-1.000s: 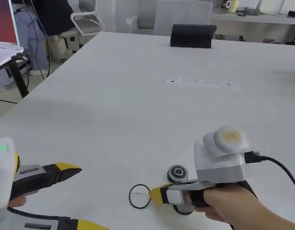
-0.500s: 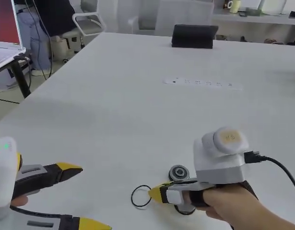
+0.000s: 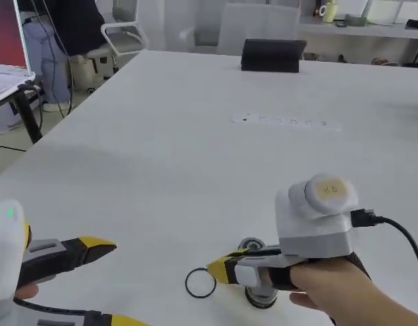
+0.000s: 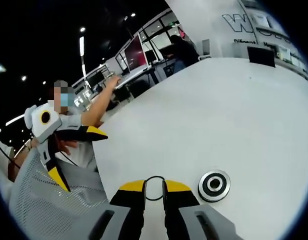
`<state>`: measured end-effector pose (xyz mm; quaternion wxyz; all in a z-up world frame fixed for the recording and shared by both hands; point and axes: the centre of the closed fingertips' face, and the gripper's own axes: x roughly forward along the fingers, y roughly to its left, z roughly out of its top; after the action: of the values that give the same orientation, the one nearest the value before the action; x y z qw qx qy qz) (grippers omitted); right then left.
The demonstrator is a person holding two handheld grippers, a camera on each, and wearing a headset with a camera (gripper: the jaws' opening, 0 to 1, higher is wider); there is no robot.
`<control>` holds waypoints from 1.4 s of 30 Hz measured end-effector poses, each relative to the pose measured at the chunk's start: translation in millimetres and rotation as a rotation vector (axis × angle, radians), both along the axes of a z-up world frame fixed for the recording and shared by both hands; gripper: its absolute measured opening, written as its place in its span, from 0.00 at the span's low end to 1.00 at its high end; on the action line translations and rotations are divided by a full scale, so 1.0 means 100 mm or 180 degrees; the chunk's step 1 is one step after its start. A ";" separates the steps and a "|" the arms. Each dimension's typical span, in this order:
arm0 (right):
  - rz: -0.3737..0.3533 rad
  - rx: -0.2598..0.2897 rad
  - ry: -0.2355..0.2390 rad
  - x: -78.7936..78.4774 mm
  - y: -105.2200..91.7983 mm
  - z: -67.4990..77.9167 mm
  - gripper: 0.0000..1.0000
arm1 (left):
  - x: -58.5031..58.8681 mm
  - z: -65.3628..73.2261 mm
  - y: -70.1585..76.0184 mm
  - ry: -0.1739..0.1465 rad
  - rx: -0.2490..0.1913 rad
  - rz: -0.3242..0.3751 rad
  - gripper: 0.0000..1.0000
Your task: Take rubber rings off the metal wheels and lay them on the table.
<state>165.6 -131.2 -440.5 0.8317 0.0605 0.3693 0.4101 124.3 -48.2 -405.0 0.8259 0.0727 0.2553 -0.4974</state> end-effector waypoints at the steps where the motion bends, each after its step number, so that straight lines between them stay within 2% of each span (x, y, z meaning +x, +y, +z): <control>1: 0.0009 0.0004 -0.0026 0.00 0.00 0.03 0.11 | 0.00 0.00 0.00 0.0003 0.0002 -0.0005 0.76; 3: -0.0014 0.0079 -0.0051 0.01 0.00 0.12 0.11 | -0.01 0.00 -0.01 0.0007 0.0002 -0.0019 0.76; 5: -0.0060 0.0270 -0.0035 0.02 0.04 0.25 0.13 | -0.02 -0.01 -0.01 0.0013 0.0011 -0.0036 0.76; 6: -0.0061 0.0292 -0.0053 0.02 0.04 0.29 0.13 | -0.02 -0.01 -0.01 0.0015 0.0016 -0.0045 0.76; 13: 0.0020 0.0236 -0.0223 0.02 0.03 0.51 0.16 | -0.03 -0.01 -0.02 -0.0002 0.0040 -0.0081 0.77; 17: 0.0068 0.0281 -0.0296 0.01 0.04 0.67 0.20 | -0.03 -0.01 -0.02 0.0001 0.0043 -0.0096 0.77; 19: 0.0100 0.0237 -0.0356 0.00 0.02 0.72 0.21 | -0.04 -0.01 -0.03 0.0003 0.0047 -0.0107 0.77; 23: 0.0127 0.0209 -0.0405 -0.02 -0.04 0.76 0.23 | -0.03 -0.01 -0.02 -0.0005 0.0048 -0.0104 0.77; 35: 0.0110 0.0071 -0.0557 -0.04 -0.41 0.81 0.30 | -0.04 -0.02 -0.03 -0.0024 0.0084 -0.0152 0.77; 42: 0.0065 0.0012 -0.0607 -0.02 -0.61 0.75 0.31 | -0.04 -0.01 -0.03 -0.0032 0.0081 -0.0140 0.77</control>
<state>163.1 -191.9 -365.6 0.8587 0.0189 0.2883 0.4232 120.7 -51.2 -406.2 0.8151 0.0912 0.2557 -0.5118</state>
